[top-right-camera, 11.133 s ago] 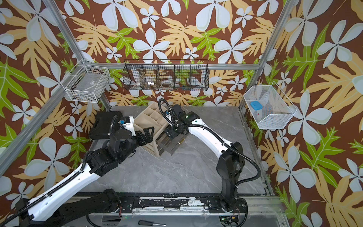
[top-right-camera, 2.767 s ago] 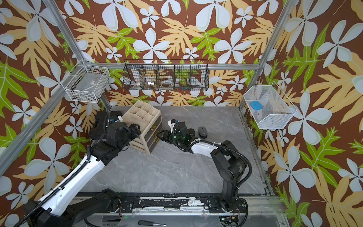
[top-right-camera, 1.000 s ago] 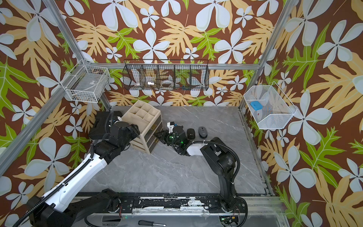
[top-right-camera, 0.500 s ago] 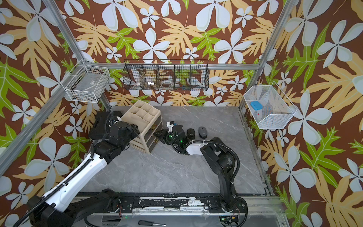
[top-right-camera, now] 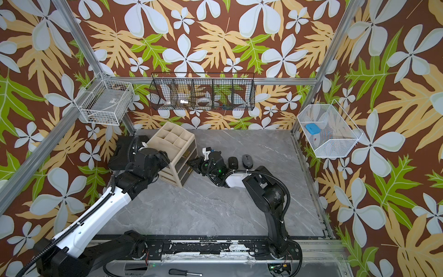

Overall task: Take the mice out of the drawer
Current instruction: Open the drawer in the storage box.

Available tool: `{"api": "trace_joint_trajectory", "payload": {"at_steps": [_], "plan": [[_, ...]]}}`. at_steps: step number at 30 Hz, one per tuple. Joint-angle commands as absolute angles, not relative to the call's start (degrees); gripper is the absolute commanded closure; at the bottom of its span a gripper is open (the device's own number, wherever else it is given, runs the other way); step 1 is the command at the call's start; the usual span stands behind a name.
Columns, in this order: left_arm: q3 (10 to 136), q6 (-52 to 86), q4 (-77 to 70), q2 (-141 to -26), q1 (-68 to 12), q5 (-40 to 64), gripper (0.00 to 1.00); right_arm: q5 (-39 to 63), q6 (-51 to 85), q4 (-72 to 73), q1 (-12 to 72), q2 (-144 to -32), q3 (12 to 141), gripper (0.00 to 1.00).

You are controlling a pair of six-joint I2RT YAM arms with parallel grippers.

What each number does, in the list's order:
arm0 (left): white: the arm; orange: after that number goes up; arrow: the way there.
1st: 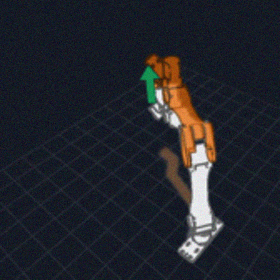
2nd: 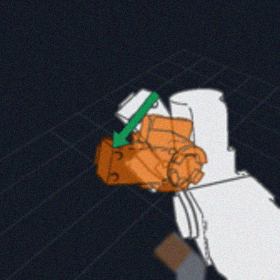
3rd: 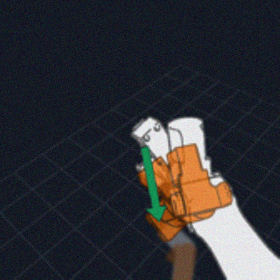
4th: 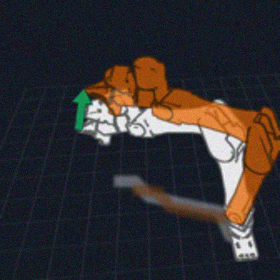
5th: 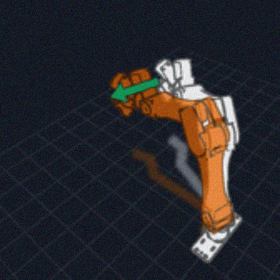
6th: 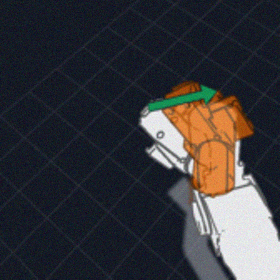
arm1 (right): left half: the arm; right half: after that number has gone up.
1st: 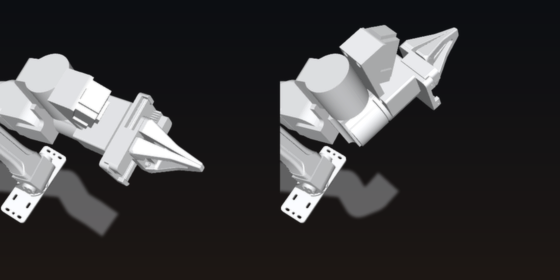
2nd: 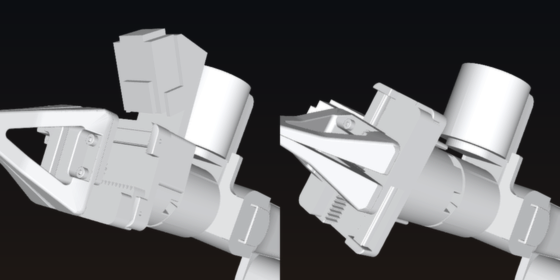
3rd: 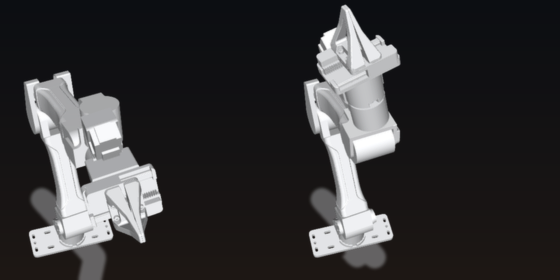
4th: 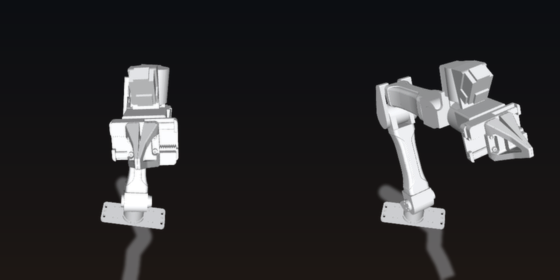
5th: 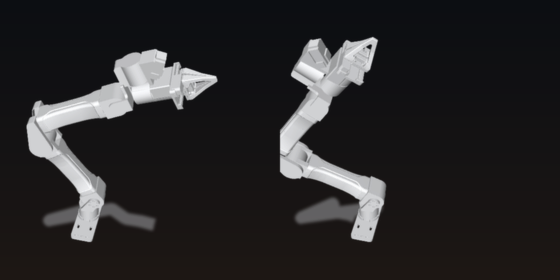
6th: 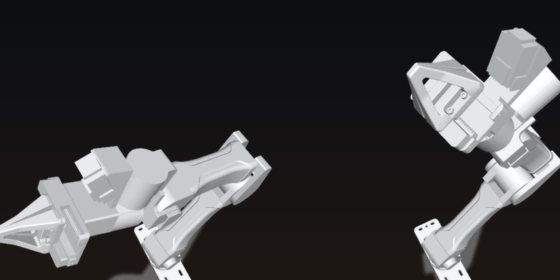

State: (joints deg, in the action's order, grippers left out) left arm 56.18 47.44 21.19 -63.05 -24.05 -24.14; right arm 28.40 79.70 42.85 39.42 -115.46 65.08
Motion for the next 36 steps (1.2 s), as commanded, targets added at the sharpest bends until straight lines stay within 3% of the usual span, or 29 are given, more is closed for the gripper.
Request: {"api": "trace_joint_trajectory", "payload": {"at_steps": [1,18,36], "plan": [[56.04,47.42,22.41,-63.59,-23.69,-25.64,0.39,27.34,78.93,43.67,39.46,-114.08,64.27,0.85],[56.23,49.23,21.98,-63.73,-21.23,-25.67,0.38,25.53,80.85,44.83,39.32,-105.07,53.07,0.86],[56.17,48.7,20.2,-63.66,-16.87,-22.59,0.38,19.95,77.82,34.66,39.46,-92.04,42.43,0.88]]}}
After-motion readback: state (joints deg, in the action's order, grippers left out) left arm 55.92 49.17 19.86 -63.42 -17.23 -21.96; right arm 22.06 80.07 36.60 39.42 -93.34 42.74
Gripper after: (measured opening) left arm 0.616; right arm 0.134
